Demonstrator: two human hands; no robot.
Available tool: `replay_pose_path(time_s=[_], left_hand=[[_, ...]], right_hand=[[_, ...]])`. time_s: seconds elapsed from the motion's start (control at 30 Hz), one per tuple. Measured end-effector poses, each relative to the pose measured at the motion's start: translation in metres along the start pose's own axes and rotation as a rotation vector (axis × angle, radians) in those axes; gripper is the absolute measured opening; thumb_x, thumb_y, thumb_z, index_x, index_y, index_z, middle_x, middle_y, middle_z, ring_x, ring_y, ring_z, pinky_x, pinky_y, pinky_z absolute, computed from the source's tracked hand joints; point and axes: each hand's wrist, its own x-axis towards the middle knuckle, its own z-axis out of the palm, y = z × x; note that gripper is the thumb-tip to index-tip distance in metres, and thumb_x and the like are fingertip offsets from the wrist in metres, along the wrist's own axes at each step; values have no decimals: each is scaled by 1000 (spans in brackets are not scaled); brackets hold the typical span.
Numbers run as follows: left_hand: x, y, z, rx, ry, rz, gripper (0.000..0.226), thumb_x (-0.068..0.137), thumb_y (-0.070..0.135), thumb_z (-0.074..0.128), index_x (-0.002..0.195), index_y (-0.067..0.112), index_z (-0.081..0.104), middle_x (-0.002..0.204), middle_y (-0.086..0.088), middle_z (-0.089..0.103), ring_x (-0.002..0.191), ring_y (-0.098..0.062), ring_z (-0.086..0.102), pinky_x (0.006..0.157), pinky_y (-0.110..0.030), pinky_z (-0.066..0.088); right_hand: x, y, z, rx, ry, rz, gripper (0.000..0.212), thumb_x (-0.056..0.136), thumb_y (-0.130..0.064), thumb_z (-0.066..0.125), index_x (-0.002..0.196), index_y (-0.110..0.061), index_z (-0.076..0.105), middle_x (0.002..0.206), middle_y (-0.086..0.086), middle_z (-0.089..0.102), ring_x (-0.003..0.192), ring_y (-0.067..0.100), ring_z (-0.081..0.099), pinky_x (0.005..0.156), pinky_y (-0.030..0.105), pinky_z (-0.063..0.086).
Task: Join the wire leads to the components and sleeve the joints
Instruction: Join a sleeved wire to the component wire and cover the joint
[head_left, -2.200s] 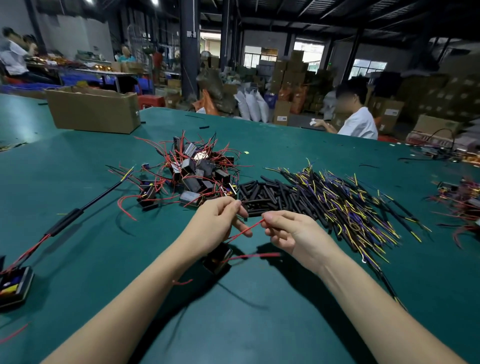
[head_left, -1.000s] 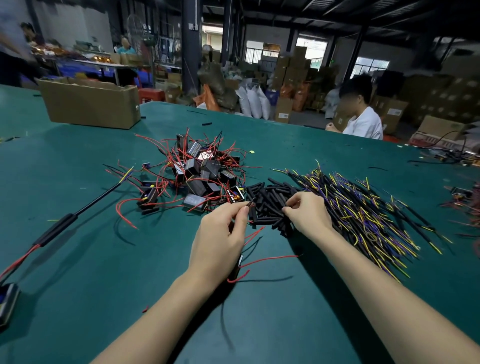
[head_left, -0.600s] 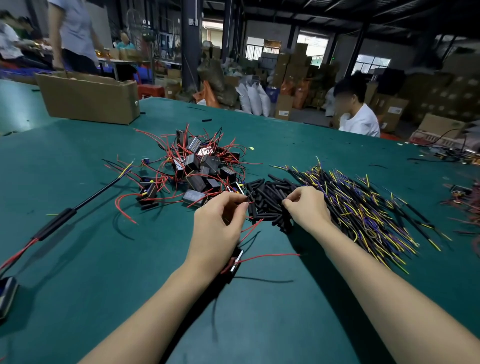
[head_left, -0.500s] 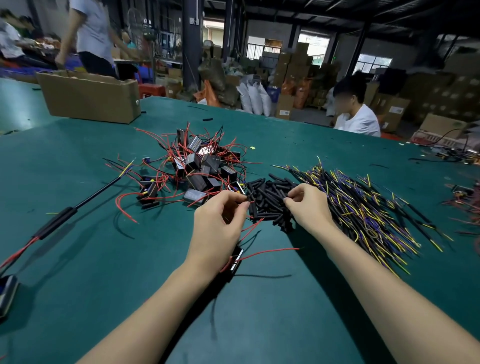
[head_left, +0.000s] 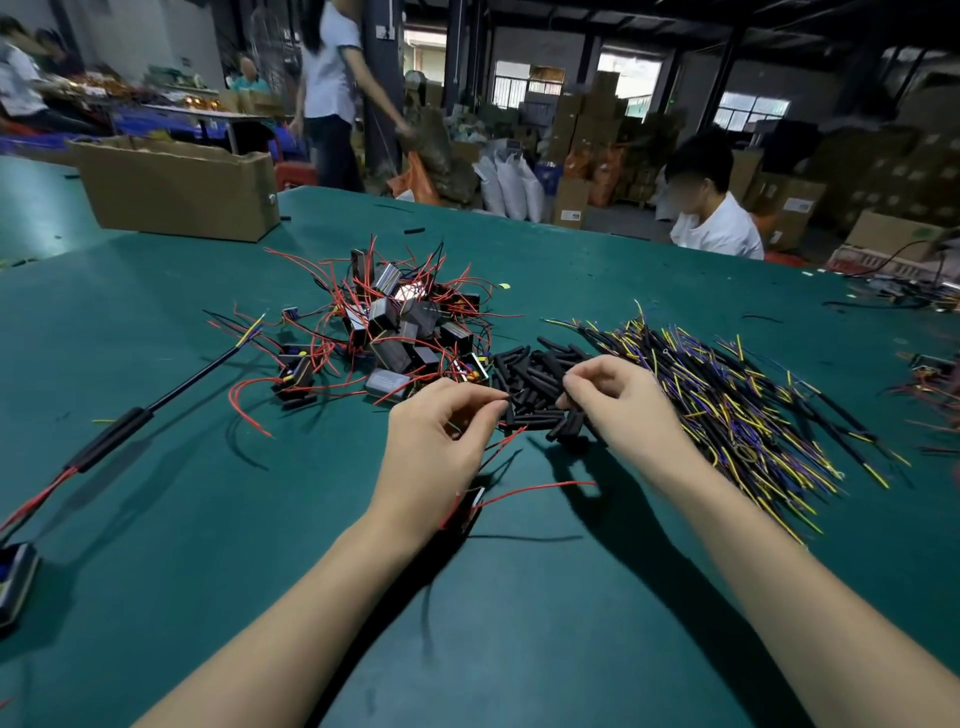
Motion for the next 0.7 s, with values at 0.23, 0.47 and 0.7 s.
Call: replay_pose_path(time_s=[0.23,0.47,0.7], left_hand=[[-2,2,-1,21,-45,40,8,83,5,71,85,10,76,78,-2,69,73,-9,59,70,-11,43],[-3,6,-3,42,-62,77,6,82,5,72,85,8,76,79,-1,69,75,-7,59,72,-7,39],[-3,5,-3,64,-78,111,6,81,6,73,85,9,77,77,1,68,72,-3,57,72,-8,39]], right_hand=[[-41,-3,-15,572,-146,143,17,91,-5,56,91,-13,71,69,-1,63,63,7,54,58,15,45],[-42,-2,-14,648,-137,150,15,89,-6,56,94,-8,70,71,0,66,63,7,56,63,14,49],[-43,-3,-9,626,-147,136,15,90,-5,56,92,-8,70,70,0,67,63,7,57,63,14,50]])
